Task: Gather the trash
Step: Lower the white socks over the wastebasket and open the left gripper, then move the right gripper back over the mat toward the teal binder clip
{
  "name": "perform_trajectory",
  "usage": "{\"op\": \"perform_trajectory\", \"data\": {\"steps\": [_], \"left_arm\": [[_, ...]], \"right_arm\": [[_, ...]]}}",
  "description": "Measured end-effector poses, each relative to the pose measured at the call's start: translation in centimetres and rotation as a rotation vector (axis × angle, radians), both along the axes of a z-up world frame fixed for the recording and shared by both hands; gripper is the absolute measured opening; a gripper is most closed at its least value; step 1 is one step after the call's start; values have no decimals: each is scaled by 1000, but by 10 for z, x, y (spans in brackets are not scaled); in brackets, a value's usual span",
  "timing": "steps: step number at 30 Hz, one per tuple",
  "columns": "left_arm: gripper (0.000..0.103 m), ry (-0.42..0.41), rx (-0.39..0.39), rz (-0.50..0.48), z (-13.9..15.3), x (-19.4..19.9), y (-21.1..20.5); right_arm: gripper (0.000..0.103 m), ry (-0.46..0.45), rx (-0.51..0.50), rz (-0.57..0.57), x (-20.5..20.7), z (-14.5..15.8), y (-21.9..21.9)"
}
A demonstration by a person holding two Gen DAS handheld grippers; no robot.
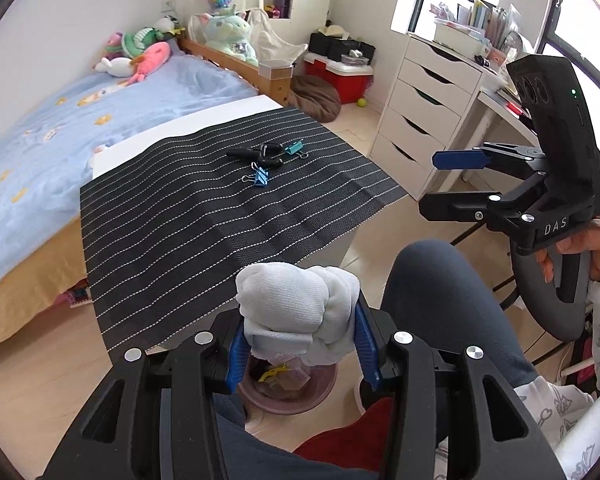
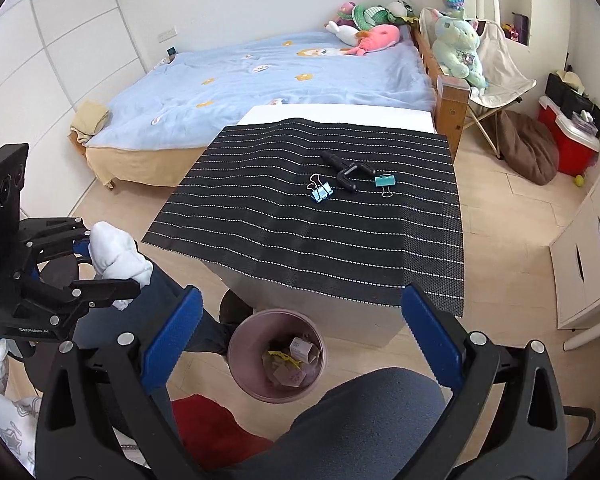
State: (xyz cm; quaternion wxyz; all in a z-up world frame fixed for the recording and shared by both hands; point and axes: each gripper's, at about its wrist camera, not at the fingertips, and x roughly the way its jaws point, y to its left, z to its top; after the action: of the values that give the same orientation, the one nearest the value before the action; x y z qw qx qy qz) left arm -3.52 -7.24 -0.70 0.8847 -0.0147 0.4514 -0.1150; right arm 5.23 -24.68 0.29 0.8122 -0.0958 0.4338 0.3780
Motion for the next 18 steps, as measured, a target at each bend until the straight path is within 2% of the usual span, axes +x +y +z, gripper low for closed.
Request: {"op": "perform_trajectory", "data": {"steps": [5,8,9,10,18], "left_arm": [[50,5,-7,-15,-3,2,-1],[70,4,-3,-7,-6,4,-1],[83,-1,-10,-1,-7,4,1],[88,-5,-17,2,-7,4,2],[95,-13,-1,62,-11,5,12]], "right_arm": [[98,10,0,-4,2,-2,-1],[98,10,2,-7,3,-3,-1],[98,10,3,-9,4,-3,-2],[98,10,3,-10,4,-3,-2],[98,18,-1,-13,5,-6,-2]]}}
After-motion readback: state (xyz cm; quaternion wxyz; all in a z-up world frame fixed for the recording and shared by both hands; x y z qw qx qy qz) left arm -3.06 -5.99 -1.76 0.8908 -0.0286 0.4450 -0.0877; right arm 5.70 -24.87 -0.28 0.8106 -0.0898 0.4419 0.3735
